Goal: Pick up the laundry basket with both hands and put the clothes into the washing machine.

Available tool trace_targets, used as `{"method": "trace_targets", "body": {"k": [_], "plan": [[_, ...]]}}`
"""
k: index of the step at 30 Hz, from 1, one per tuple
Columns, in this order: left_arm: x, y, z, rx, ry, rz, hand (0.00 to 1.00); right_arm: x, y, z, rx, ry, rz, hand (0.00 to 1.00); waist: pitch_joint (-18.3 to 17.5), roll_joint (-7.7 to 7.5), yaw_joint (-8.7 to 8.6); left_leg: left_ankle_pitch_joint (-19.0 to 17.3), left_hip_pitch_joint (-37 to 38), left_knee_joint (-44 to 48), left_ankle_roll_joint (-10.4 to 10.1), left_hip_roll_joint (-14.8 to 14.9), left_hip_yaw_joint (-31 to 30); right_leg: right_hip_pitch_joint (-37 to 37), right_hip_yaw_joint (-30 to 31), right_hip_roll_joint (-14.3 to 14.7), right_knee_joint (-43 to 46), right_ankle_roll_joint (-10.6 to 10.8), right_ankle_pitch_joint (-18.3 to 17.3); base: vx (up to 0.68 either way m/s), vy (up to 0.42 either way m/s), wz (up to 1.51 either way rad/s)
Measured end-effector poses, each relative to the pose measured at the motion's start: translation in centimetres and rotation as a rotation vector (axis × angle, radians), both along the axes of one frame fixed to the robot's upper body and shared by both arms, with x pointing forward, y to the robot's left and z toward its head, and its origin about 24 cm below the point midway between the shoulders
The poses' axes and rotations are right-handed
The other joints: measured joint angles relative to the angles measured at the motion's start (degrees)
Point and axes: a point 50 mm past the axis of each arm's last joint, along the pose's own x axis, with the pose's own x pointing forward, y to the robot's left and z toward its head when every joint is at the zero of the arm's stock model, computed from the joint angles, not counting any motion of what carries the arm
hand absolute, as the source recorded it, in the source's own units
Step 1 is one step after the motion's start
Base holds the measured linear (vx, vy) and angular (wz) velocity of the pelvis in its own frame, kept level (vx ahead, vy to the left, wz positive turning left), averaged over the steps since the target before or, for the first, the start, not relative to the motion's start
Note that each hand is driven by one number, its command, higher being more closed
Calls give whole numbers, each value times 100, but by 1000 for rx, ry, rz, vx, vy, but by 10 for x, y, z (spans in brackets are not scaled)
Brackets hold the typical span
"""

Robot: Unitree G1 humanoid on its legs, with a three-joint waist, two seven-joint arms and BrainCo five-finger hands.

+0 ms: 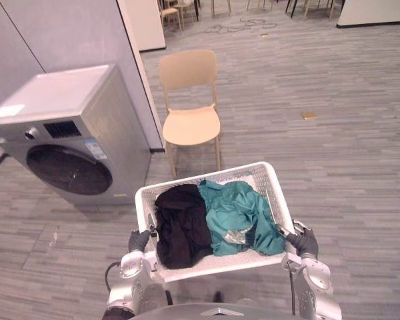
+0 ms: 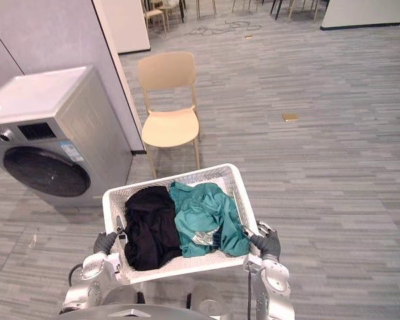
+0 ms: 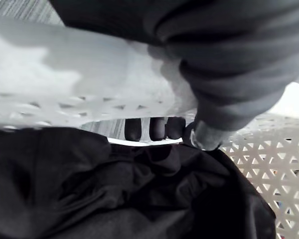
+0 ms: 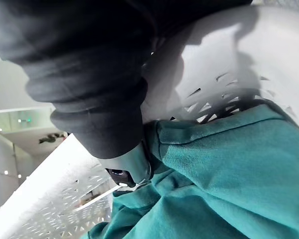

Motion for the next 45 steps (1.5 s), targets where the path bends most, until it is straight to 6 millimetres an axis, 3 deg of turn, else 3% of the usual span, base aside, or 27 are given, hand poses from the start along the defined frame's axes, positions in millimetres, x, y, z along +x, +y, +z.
{"method": "trace_targets", "body": {"k": [1, 4, 5, 7, 9, 11, 12, 13, 15, 16, 17, 19, 21, 22, 24, 25, 26, 27, 29, 33, 36, 37, 39, 41, 43, 44, 45], "plan": [[-1, 0, 0, 0, 2, 1, 100, -1, 1, -1, 2, 4, 2, 100, -2, -10, 31, -51, -174, -238, 7, 0, 86, 74, 41, -2, -99, 6, 1, 295, -12, -40], [-8, 1, -4, -1, 23, 6, 100, -4, 2, -3, 1, 26, 5, 100, 0, -85, 214, -161, -456, -2575, -5, 24, 667, 377, 145, -106, -384, 215, -109, 360, 40, -34], [-10, -1, -5, -9, 31, 10, 100, -5, 1, -4, -4, 33, 3, 100, -14, -139, 207, -103, -294, -4056, -106, -186, 738, 508, 171, -208, -373, 373, -263, 412, 78, -4], [-14, -2, -7, -9, 41, 2, 100, -5, -2, -3, -27, 36, 12, 100, -59, -126, 191, 162, -215, -5640, -276, -409, 549, 665, 312, -256, -309, 604, -576, 547, 118, -13], [-16, -2, -8, -6, 49, -2, 100, 0, -5, -7, -34, 57, 22, 100, -143, -64, 191, 379, -357, -6134, -430, -432, 412, 808, 466, -255, -356, 858, -783, 596, 194, -45], [-21, -1, -14, -2, 80, -2, 100, 2, -8, -17, -26, 108, 39, 100, -400, -64, 226, 789, -392, -6411, -300, -656, 307, 1089, 736, -455, -627, 1140, -942, 635, 292, -76], [-24, -1, -17, 1, 100, -1, 100, -1, -8, -23, -20, 135, 40, 100, -546, -93, 252, 1345, -372, -6473, -20, -818, 224, 1107, 955, -556, -576, 1263, -1011, 749, 360, -57], [-27, 2, -23, 13, 134, -6, 100, -1, -3, -32, 11, 164, 37, 100, -762, -363, 169, 1487, -230, -6499, 285, -1262, 288, 1035, 1207, -934, -225, 1393, -1058, 909, 399, -23], [-23, 7, -25, 33, 146, -18, 100, -8, -2, -41, 45, 199, 12, 100, -721, -569, 2, 1231, 165, -6594, 541, -1694, 261, 701, 1629, -1109, 1181, 2057, -632, 768, 317, 26], [-22, 9, -25, 42, 146, -23, 100, -9, 2, -44, 64, 203, 11, 100, -700, -605, -90, 1035, 491, -6660, 588, -1830, 190, 368, 1899, -1033, 2296, 2460, -66, 699, 286, 21], [-23, 13, -25, 57, 148, -24, 100, -10, 7, -46, 80, 204, 16, 100, -673, -579, -150, 873, 799, -6675, 617, -1851, 111, -9, 1858, -911, 3211, 2546, 236, 541, 209, 9], [-23, 19, -24, 73, 147, -25, 100, -10, 12, -47, 93, 206, 25, 100, -627, -524, -121, 688, 1229, -6741, 596, -1813, 76, -433, 1568, -908, 3833, 2154, 137, 457, 144, -10], [-16, 21, -21, 85, 125, -33, 100, -8, 15, -46, 99, 193, 24, 100, -447, -417, -218, 408, 1880, -6908, 579, -1723, -39, -1097, 833, -1073, 3769, 1539, -274, 420, 60, -2], [-14, 21, -20, 88, 119, -36, 100, -7, 14, -46, 99, 190, 23, 100, -413, -392, -251, 341, 1980, -6927, 581, -1688, -50, -1273, 712, -1067, 3550, 1495, -368, 259, -19, 7], [-6, 22, -16, 98, 97, -51, 100, -5, 15, -43, 102, 175, 20, 100, -205, -346, -358, 26, 2256, -6921, 499, -1524, -89, -1784, 566, -864, 2010, 1516, -341, 288, -97, 9], [-4, 22, -15, 98, 93, -53, 100, -2, 15, -42, 103, 166, 20, 100, -140, -351, -365, -46, 2338, -6914, 482, -1485, -91, -1834, 548, -797, 1485, 1511, -204, 343, -183, 5], [-5, 22, -15, 98, 94, -53, 100, -4, 15, -42, 104, 170, 15, 100, -87, -388, -347, -186, 2395, -6868, 372, -1422, -93, -1859, 565, -673, 387, 1469, 256, 326, -213, 14], [-7, 23, -17, 101, 101, -54, 100, -6, 15, -43, 106, 178, 12, 100, -86, -440, -409, -344, 2457, -6839, 247, -1389, -184, -1718, 671, -605, -458, 1437, 1132, 289, -206, 25], [-5, 15, -17, 77, 98, -58, 100, -6, 6, -41, 98, 171, -17, 100, -43, -345, -471, -522, 2512, -6731, 95, -1225, -509, -1555, 640, -464, -451, 1185, 1545, 281, -225, 60], [-2, 9, -15, 64, 88, -63, 100, 1, 2, -32, 75, 133, -11, 100, -20, -261, -313, -284, 2530, -6256, -158, -1011, -623, -1359, 184, -543, 50, 883, 1065, 312, -259, 59], [1, 4, -9, 43, 53, -49, 100, 7, 1, -21, 47, 88, 8, 100, 18, -294, -232, -23, 1868, -4155, -111, -851, -452, -723, -109, -740, -23, 845, 679, 210, -234, 57], [1, 5, -6, 40, 35, -40, 100, 10, 2, -13, 29, 56, 30, 100, 34, -257, -113, 271, 1421, -3031, -53, -573, -240, -468, -151, -693, -98, 777, 539, 104, -107, 2], [3, 4, 0, 23, 3, -27, 100, 17, 1, -1, 1, 3, 51, 100, 27, -237, -7, 183, 938, -2129, -22, -161, 200, -59, -227, -698, -228, 700, 390, 139, -136, 2], [7, 2, 5, 18, -26, -30, 100, 22, -4, 8, -25, -29, 58, 100, 23, -235, 22, 63, 764, -2474, -14, -102, 327, 48, -235, -747, -362, 694, 386, 122, -45, -1], [11, -2, 8, 18, -45, -55, 100, 25, -8, 14, -37, -52, 61, 100, 1, -271, 30, 88, 721, -3921, -3, -306, 354, 57, -249, -906, -530, 711, 410, 94, 18, 0], [15, -6, 10, 21, -56, -79, 100, 24, -13, 16, -55, -50, 56, 100, -36, -257, -41, 316, 796, -5127, -72, -534, 177, 23, -304, -987, -596, 791, 428, 168, 80, 22], [18, -10, 9, 24, -53, -104, 100, 26, -18, 13, -68, -35, 43, 100, -106, -133, -147, 988, 806, -6146, -243, -646, -162, -78, -373, -979, -592, 934, 452, 214, 114, 18]]}}
